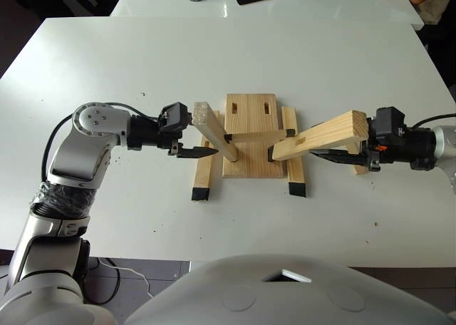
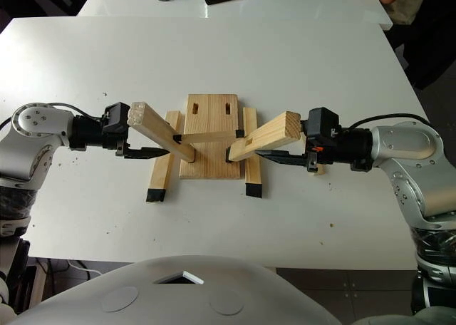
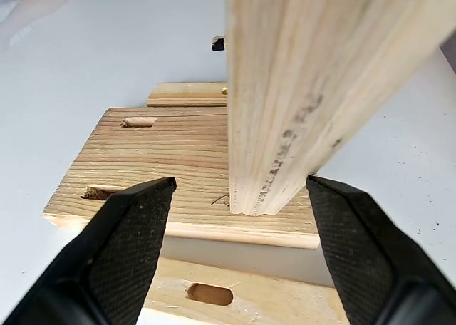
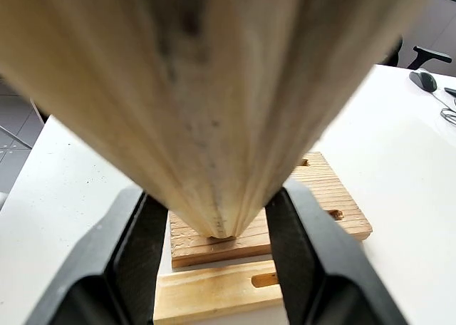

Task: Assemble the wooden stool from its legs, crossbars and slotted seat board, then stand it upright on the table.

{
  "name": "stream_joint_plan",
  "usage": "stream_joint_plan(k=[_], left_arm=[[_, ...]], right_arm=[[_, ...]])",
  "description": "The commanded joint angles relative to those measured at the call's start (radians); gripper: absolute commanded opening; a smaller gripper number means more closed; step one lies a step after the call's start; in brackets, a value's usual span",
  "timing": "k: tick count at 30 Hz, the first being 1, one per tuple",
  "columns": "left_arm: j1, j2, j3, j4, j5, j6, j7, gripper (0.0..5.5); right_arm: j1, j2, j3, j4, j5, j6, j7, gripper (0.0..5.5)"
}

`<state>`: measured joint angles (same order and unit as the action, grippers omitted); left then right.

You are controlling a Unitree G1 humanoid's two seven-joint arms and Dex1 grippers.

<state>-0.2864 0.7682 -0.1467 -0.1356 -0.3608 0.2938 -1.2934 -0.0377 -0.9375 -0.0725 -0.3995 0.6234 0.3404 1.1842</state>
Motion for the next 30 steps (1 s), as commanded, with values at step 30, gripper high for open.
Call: stream_joint_plan(k=[30], left_arm=[[0.001, -0.048, -0.055, -0.087, -0.021, 0.04, 0.006, 3.42]], right_arm=[[-0.264, -0.029, 0.235, 0.287, -0.132, 0.032, 0.191, 2.04]])
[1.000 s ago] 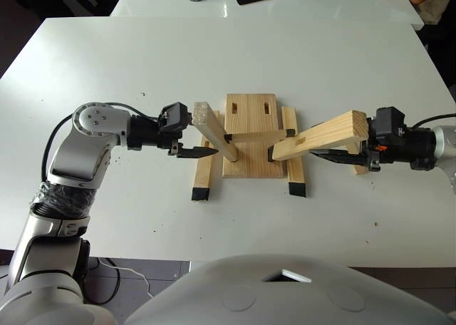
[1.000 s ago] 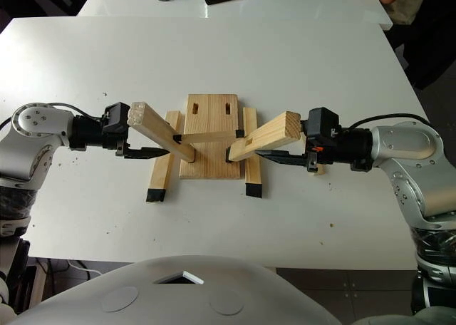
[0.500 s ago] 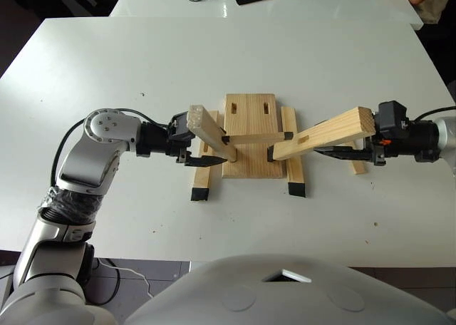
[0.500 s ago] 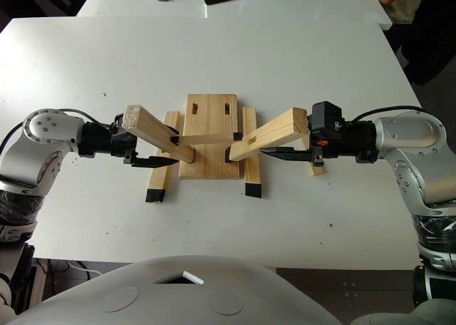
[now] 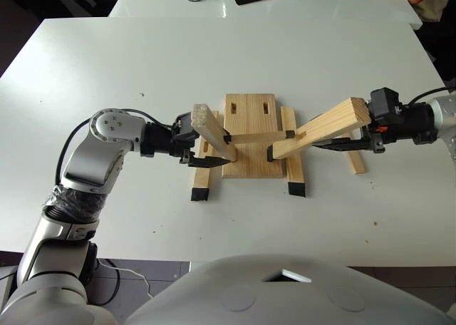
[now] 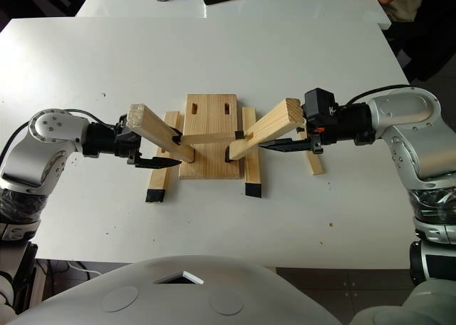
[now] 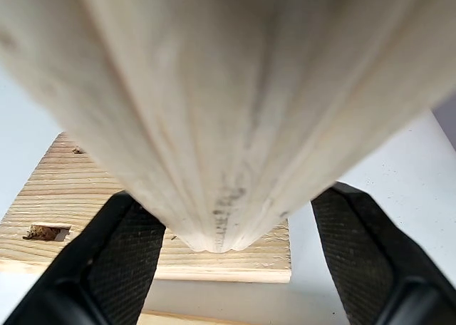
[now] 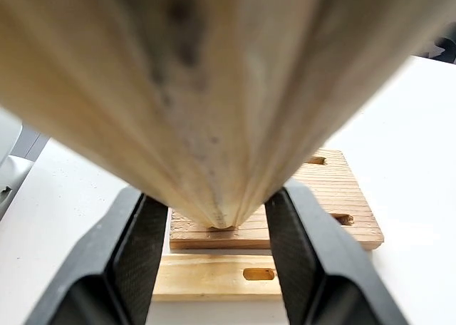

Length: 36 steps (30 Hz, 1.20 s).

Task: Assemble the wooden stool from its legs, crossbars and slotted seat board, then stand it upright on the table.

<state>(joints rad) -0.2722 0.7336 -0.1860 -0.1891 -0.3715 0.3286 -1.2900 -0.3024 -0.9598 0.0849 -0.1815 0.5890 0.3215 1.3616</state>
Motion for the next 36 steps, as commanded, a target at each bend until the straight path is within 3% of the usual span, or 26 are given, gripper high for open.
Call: stream_joint_plan(k=[1, 20, 36], left_arm=[[-0.009, -0.014, -0.016, -0.039, -0.012, 0.008, 0.003, 3.42], [0.01, -0.013, -0.023, -0.102, -0.046, 0.041, -0.009, 3.42], [0.037, -0.013, -0.036, -0.125, -0.049, 0.044, 0.007, 3.42]], right_arm=[[-0.01, -0.005, 0.085, 0.081, -0.101, 0.05, 0.019, 2.04], [-0.049, 0.002, 0.152, 0.134, -0.141, 0.033, 0.043, 2.04], [-0.083, -0.022, 0.215, 0.026, -0.124, 0.063, 0.112, 2.04]])
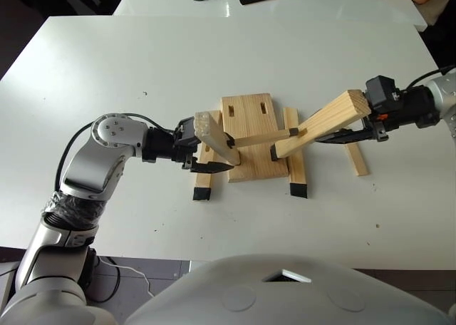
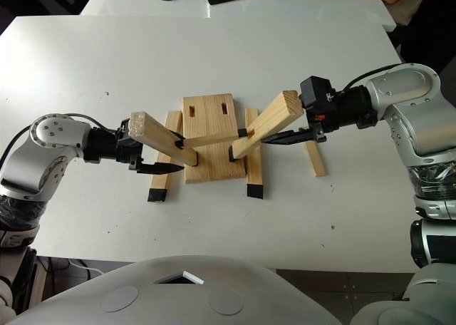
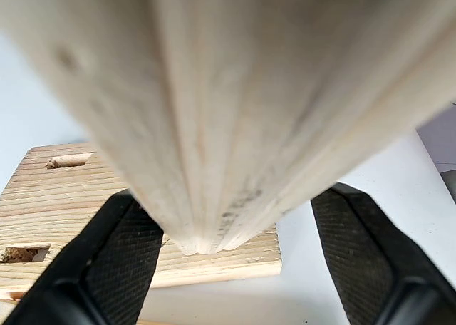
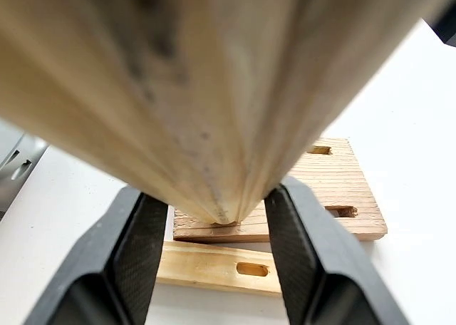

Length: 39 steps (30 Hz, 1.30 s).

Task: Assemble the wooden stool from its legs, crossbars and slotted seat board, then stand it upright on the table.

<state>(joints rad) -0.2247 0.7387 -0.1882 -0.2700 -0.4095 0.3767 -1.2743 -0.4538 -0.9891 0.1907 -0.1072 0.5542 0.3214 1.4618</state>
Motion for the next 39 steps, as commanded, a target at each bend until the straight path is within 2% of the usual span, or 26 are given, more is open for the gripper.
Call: stream_joint_plan(k=[1, 24, 39], left_arm=[[-0.009, -0.018, -0.034, -0.044, -0.01, -0.005, -0.008, 3.42], [-0.027, 0.015, -0.023, -0.023, -0.018, 0.003, -0.05, 3.42], [-0.066, 0.021, -0.045, -0.004, -0.014, 0.0, -0.094, 3.42]], right_arm=[[0.067, 0.016, 0.105, -0.053, -0.083, 0.066, 0.001, 2.04], [0.178, -0.013, 0.033, -0.171, -0.003, 0.115, -0.066, 2.04], [0.185, 0.014, 0.03, -0.117, 0.006, 0.125, -0.061, 2.04]])
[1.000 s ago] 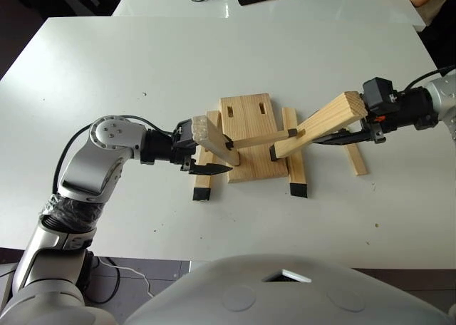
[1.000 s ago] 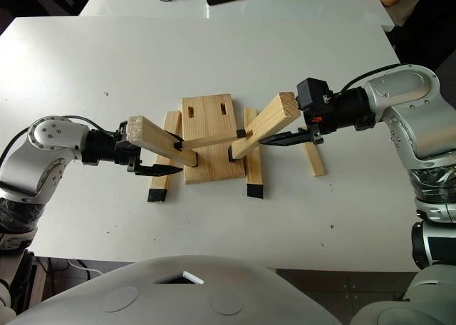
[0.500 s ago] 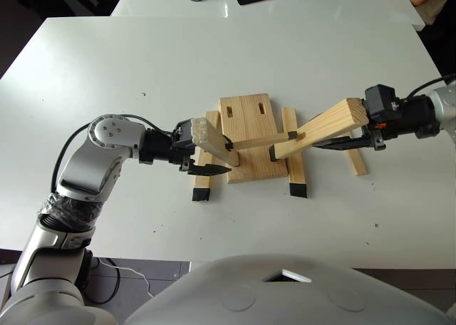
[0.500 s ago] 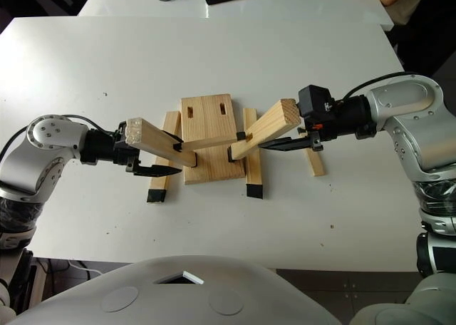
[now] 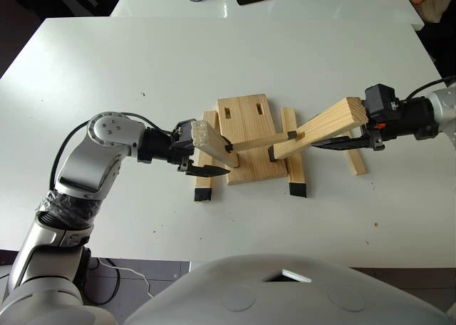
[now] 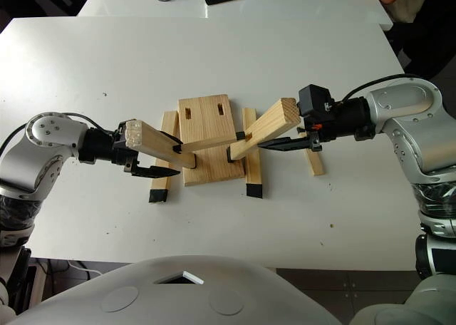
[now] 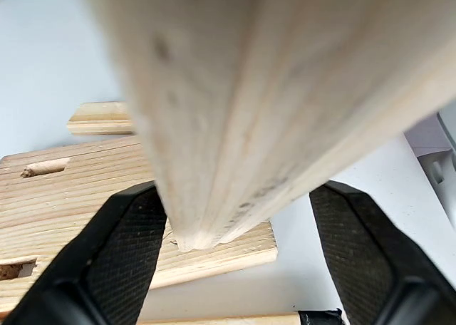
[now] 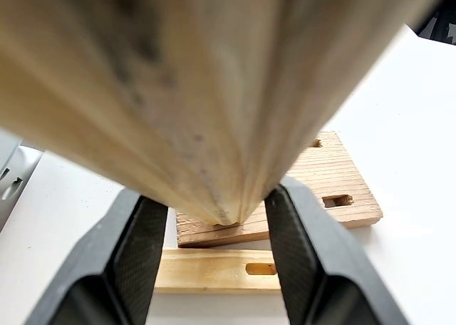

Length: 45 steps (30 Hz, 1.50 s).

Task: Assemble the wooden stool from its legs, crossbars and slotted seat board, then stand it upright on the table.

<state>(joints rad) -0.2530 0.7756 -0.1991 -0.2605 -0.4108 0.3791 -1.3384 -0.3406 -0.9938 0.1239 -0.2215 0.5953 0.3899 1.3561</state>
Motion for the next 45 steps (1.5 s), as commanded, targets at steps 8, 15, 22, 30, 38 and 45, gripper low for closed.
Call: stream_joint_plan(k=[8, 15, 22, 30, 38, 45], left_arm=[[-0.04, -0.008, -0.034, 0.002, -0.004, -0.003, -0.049, 3.42], [-0.056, -0.011, -0.027, 0.054, 0.016, -0.023, -0.042, 3.42], [-0.075, -0.019, -0.027, 0.072, 0.019, -0.033, -0.036, 3.42], [-0.063, -0.021, -0.029, 0.056, 0.017, -0.035, -0.036, 3.42], [-0.037, -0.016, -0.029, 0.021, 0.008, -0.023, -0.027, 3.42], [-0.017, -0.006, -0.031, -0.01, -0.005, -0.011, -0.027, 3.42]], right_arm=[[0.115, -0.02, 0.079, -0.04, -0.068, 0.015, 0.043, 2.04], [0.188, -0.045, 0.121, -0.097, -0.19, -0.129, 0.005, 2.04], [0.199, -0.053, 0.12, -0.101, -0.166, -0.113, 0.002, 2.04], [0.156, -0.042, 0.08, 0.085, -0.147, -0.111, -0.001, 2.04], [0.162, -0.034, 0.072, 0.108, -0.128, -0.114, -0.011, 2.04], [0.133, -0.024, 0.069, 0.17, -0.127, -0.103, 0.002, 2.04]])
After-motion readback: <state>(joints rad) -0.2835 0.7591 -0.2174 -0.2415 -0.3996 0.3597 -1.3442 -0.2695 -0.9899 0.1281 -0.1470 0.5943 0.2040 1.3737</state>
